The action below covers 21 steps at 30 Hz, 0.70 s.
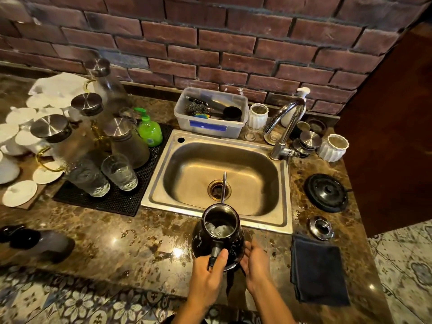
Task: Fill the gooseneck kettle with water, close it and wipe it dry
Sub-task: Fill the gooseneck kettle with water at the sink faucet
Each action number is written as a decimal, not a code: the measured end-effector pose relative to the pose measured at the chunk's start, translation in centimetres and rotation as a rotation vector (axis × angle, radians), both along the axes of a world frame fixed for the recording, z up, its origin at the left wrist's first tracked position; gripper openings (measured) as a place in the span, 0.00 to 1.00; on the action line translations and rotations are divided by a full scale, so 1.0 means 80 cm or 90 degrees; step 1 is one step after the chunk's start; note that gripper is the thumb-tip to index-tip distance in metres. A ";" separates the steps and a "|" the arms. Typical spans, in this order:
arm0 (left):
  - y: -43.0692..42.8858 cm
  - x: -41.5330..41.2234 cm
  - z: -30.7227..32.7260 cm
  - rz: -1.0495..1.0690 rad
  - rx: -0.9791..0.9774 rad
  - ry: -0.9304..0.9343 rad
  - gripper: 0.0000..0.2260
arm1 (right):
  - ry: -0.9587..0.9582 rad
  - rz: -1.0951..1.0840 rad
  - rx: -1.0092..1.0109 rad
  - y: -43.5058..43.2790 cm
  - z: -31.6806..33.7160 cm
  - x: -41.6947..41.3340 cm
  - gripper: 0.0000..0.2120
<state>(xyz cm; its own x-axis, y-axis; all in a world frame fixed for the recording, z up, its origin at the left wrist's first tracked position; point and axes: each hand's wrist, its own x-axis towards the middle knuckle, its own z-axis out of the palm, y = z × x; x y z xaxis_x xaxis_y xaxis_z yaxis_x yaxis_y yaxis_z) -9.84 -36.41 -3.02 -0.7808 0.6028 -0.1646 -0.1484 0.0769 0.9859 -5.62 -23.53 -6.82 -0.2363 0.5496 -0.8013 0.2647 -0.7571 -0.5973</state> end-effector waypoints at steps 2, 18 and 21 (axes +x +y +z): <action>-0.006 0.006 -0.009 -0.008 -0.023 -0.003 0.24 | -0.003 -0.013 -0.007 -0.003 -0.005 0.005 0.19; -0.019 0.001 -0.027 -0.037 -0.093 0.045 0.29 | -0.022 -0.038 0.014 -0.011 -0.006 0.004 0.18; -0.022 0.001 -0.030 -0.028 -0.094 0.047 0.29 | -0.033 -0.032 0.019 -0.012 -0.011 0.005 0.18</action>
